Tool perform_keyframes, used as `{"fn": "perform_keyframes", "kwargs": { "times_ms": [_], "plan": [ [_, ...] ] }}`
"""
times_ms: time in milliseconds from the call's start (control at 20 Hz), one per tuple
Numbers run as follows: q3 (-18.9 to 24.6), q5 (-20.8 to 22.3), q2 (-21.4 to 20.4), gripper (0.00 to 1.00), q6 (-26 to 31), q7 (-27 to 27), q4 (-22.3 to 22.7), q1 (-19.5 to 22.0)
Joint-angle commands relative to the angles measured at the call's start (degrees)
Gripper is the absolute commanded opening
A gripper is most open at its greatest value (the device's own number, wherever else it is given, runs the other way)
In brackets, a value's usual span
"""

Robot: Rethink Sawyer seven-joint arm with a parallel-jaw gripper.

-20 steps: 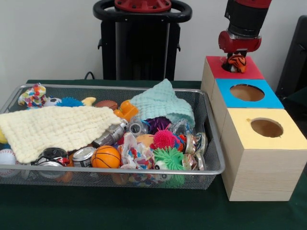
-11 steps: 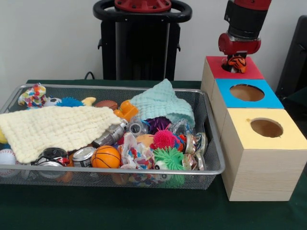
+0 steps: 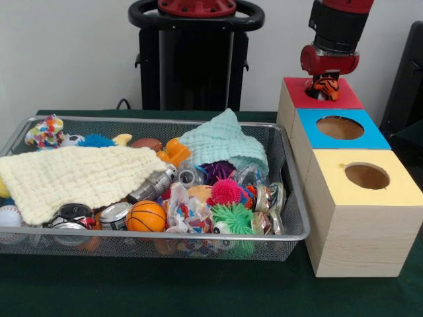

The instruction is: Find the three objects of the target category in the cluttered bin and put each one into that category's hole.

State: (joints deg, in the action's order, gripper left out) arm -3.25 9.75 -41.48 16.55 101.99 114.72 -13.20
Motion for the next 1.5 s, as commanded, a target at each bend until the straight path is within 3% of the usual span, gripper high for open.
{"fn": "perform_keyframes", "kwargs": {
  "times_ms": [50,850,900,1500],
  "plan": [
    [0.06,0.69,5.96,0.0,-0.47,8.43,0.59,0.03],
    [-1.32,0.36,6.65,0.0,0.72,8.04,0.48,-0.88],
    [-1.41,0.34,6.66,1.0,0.95,8.0,0.41,-0.95],
    [-1.97,0.1,6.59,1.0,3.08,7.81,-0.01,-1.6]
  ]
}}
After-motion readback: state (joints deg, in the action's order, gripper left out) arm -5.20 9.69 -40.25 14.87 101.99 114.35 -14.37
